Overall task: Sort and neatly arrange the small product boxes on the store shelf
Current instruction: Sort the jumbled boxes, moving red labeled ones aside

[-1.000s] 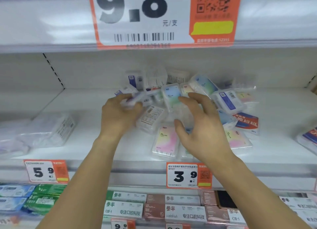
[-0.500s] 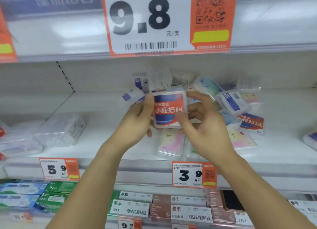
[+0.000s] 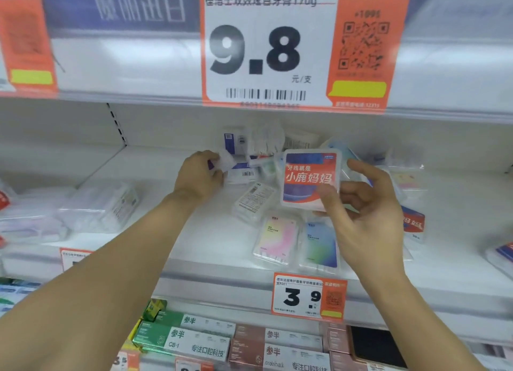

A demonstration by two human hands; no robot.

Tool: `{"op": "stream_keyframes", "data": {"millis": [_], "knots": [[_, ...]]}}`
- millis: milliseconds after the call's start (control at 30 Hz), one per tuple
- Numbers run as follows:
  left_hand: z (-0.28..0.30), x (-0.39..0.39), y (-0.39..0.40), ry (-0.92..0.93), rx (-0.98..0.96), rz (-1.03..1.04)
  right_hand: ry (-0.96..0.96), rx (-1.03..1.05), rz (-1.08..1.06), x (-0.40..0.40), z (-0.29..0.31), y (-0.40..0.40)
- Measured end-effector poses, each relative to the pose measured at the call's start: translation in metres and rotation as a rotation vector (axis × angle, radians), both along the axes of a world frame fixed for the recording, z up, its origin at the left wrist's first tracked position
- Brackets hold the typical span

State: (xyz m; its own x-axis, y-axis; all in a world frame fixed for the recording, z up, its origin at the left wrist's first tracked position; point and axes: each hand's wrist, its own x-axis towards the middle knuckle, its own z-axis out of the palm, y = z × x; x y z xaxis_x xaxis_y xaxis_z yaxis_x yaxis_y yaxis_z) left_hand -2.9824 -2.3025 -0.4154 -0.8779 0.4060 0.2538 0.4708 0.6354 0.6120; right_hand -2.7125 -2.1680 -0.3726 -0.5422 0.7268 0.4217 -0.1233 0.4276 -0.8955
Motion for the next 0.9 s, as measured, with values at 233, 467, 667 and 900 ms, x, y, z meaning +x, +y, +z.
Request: {"op": "stream_keyframes", "data": {"millis": [233,467,667,900], "knots": [[0.004,0.019,-0.033,0.129,0.123,-0.004,0.016,-0.041,0.004,0.006,0.002,-0.001],[0.046,0.071,-0.038,-0.216,0.557,0.061,0.043,-0.103,0.009,0.015,0.002,0.0],[0.065,0.118,-0.02,-0.541,0.667,-0.126,0.137,-0.314,-0.025,0.027,0.003,0.013],[0.08,0.18,0.054,-0.665,0.579,-0.422,0.28,-0.419,-0.251,0.068,0.007,0.056]]}}
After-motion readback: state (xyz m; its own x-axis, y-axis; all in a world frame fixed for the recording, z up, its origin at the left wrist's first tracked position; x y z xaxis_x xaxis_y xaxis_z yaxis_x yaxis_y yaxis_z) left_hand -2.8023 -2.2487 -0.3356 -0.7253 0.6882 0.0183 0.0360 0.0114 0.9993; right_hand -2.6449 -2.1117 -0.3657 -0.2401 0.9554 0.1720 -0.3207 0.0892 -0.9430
